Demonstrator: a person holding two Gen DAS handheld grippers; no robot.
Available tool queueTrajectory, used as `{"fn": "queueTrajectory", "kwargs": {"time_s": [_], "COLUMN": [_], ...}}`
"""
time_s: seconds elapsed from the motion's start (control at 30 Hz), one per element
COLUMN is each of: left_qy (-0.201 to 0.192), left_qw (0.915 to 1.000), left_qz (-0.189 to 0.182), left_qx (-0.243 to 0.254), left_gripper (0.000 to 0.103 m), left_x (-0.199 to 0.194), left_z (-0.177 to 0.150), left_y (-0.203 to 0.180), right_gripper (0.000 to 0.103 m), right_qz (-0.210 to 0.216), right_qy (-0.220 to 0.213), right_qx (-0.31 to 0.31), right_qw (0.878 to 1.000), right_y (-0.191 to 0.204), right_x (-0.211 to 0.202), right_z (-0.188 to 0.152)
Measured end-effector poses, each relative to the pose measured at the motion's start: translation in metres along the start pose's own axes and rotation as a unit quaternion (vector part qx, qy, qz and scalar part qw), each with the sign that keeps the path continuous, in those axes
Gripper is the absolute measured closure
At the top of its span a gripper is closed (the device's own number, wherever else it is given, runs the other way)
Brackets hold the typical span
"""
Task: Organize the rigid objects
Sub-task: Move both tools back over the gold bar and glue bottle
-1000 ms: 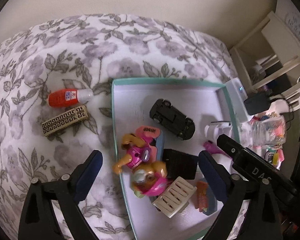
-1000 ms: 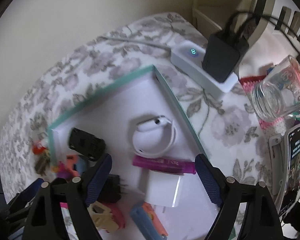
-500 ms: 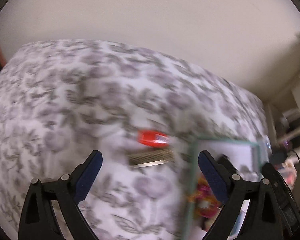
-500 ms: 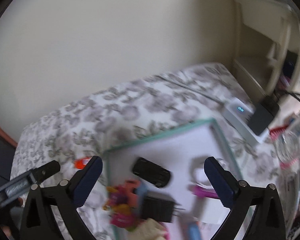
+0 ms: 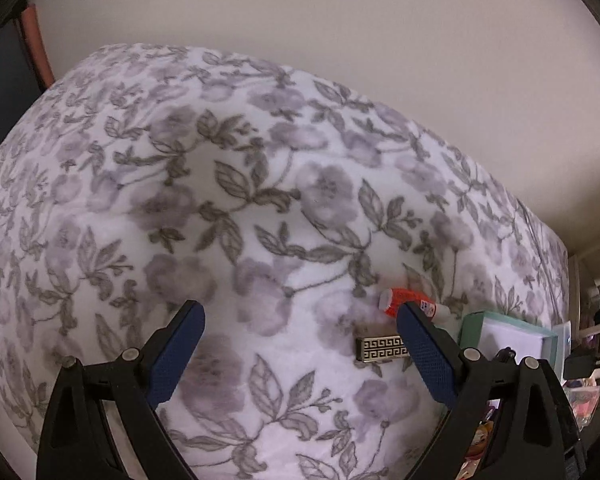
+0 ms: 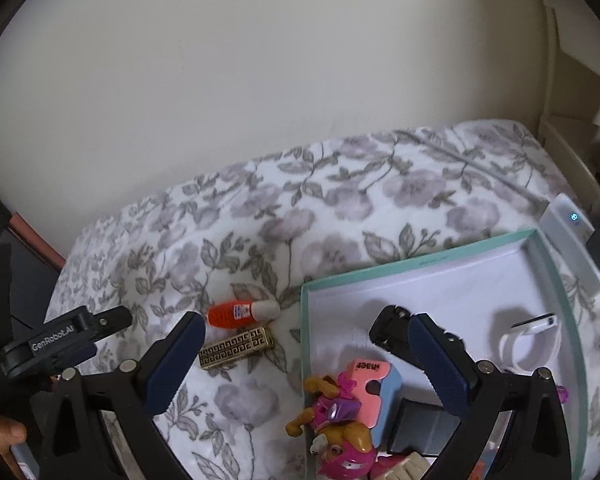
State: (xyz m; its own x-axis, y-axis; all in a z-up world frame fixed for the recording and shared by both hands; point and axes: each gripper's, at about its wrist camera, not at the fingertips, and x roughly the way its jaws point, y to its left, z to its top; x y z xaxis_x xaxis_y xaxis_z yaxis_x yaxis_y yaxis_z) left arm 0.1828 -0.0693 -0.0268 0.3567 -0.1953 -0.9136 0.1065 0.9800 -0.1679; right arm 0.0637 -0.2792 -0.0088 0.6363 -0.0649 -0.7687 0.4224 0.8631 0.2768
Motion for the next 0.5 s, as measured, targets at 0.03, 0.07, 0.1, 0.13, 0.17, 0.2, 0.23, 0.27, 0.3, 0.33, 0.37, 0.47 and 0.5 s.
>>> {"fn": "queueTrajectory", "kwargs": {"time_s": [0.03, 0.07, 0.1, 0.13, 0.17, 0.2, 0.23, 0.27, 0.3, 0.33, 0.37, 0.47, 0.5], "left_qy": [0.004, 0.01, 0.014, 0.02, 0.024, 0.028, 0.03, 0.034, 0.036, 0.038, 0.039, 0.037, 0.037], "left_qw": [1.0, 0.9999, 0.9997, 0.9993, 0.999, 0.9985, 0.9981, 0.9975, 0.9969, 0.9962, 0.9959, 0.9951, 0.9949], "left_qz": [-0.002, -0.005, -0.008, -0.011, -0.013, -0.013, -0.013, -0.015, -0.016, -0.018, -0.018, -0.011, -0.012], "left_qx": [0.006, 0.013, 0.021, 0.031, 0.037, 0.046, 0.053, 0.061, 0.067, 0.076, 0.08, 0.091, 0.094], "left_gripper": [0.006, 0.006, 0.006, 0.006, 0.006, 0.006, 0.006, 0.006, 0.006, 0.006, 0.006, 0.006, 0.006], "left_x": [0.004, 0.009, 0.014, 0.021, 0.024, 0.029, 0.034, 0.038, 0.042, 0.046, 0.048, 0.057, 0.059], "left_z": [-0.001, -0.003, -0.004, -0.007, -0.009, -0.011, -0.012, -0.014, -0.016, -0.019, -0.021, -0.025, -0.026], "left_y": [-0.005, -0.011, -0.016, -0.024, -0.029, -0.037, -0.043, -0.05, -0.056, -0.063, -0.068, -0.08, -0.083], "right_gripper": [0.0, 0.0, 0.0, 0.0, 0.0, 0.0, 0.0, 0.0, 0.0, 0.0, 0.0, 0.0, 0.0], "right_qz": [-0.002, -0.005, -0.008, -0.012, -0.018, -0.024, -0.029, -0.033, -0.035, -0.037, -0.04, -0.048, -0.049], "right_qy": [0.003, 0.004, 0.003, 0.002, 0.0, -0.002, -0.005, -0.008, -0.009, -0.01, -0.011, -0.015, -0.015], "right_qx": [-0.002, -0.004, -0.006, -0.007, -0.008, -0.009, -0.008, -0.006, -0.003, -0.001, -0.001, 0.0, 0.001], "right_qw": [1.0, 1.0, 1.0, 1.0, 1.0, 1.0, 1.0, 0.999, 0.999, 0.999, 0.999, 0.999, 0.999], "right_y": [0.0, 0.0, 0.0, -0.001, -0.001, -0.002, -0.004, -0.007, -0.009, -0.011, -0.013, -0.017, -0.019], "right_x": [0.003, 0.005, 0.006, 0.007, 0.008, 0.008, 0.009, 0.01, 0.01, 0.011, 0.012, 0.013, 0.014], "right_z": [-0.001, -0.001, -0.001, -0.001, 0.0, 0.001, 0.001, 0.002, 0.004, 0.004, 0.005, 0.007, 0.007]}}
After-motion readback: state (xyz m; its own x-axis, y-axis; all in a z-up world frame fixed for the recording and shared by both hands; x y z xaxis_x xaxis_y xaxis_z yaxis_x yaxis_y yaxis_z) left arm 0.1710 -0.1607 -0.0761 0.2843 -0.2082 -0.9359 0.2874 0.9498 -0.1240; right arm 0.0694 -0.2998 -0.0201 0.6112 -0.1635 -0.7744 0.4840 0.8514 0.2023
